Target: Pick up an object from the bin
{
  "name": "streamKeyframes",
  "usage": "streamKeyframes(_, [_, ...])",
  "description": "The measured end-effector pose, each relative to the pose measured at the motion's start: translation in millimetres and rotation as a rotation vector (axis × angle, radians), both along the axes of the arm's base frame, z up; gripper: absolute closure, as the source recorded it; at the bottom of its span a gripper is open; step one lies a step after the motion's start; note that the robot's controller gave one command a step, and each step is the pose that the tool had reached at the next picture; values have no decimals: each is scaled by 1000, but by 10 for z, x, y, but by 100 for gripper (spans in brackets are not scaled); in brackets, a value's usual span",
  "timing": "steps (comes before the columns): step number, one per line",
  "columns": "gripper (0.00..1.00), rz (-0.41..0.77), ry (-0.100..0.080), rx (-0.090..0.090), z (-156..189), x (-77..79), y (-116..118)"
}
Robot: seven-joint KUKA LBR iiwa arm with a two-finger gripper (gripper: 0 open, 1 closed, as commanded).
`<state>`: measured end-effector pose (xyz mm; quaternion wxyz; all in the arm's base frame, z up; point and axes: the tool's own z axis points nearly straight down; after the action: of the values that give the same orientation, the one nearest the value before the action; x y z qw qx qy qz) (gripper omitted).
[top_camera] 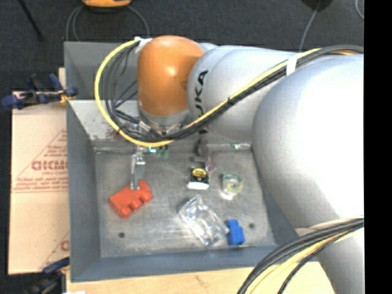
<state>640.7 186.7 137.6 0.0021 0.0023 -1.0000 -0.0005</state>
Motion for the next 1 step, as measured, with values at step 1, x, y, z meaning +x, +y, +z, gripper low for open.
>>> streamKeyframes(1, [0, 446, -16, 1, -641, -815, 11])
